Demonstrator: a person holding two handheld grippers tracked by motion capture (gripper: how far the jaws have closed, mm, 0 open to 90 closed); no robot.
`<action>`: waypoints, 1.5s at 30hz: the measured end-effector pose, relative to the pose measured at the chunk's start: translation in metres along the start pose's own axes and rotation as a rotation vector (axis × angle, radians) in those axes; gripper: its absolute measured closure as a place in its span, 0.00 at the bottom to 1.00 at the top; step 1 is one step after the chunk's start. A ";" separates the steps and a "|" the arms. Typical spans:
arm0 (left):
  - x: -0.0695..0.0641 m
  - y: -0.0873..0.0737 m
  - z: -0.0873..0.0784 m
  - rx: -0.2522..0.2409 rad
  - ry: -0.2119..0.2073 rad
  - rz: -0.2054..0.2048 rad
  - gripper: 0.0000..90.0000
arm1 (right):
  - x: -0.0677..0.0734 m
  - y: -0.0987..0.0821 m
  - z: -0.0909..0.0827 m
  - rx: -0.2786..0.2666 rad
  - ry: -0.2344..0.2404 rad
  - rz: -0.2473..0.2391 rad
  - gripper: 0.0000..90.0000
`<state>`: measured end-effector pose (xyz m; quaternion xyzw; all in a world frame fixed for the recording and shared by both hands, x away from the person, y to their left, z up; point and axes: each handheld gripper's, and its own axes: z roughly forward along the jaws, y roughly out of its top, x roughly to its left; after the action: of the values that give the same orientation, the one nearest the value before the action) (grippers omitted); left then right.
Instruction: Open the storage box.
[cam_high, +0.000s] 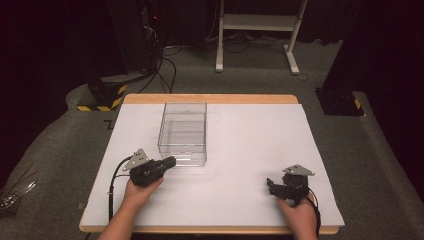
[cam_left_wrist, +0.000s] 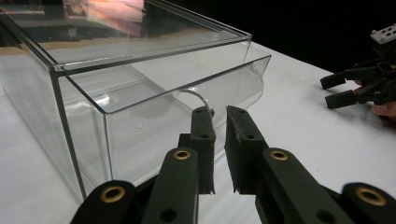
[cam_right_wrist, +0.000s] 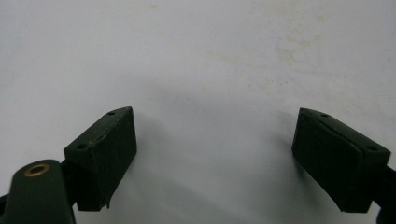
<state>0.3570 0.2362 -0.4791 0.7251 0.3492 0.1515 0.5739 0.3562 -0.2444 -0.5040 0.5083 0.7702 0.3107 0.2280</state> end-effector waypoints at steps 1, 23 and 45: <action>-0.001 -0.001 -0.001 -0.001 -0.001 -0.002 0.91 | 0.000 0.000 0.000 0.000 0.000 0.000 0.15; 0.000 -0.003 -0.003 -0.018 -0.046 -0.023 0.89 | 0.000 0.000 0.000 -0.003 0.002 -0.001 0.16; -0.005 -0.011 -0.020 -0.033 -0.054 -0.027 1.00 | 0.000 0.000 0.000 -0.004 0.002 -0.003 0.17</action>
<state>0.3372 0.2485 -0.4826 0.7144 0.3410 0.1299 0.5970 0.3558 -0.2442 -0.5040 0.5064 0.7704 0.3127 0.2286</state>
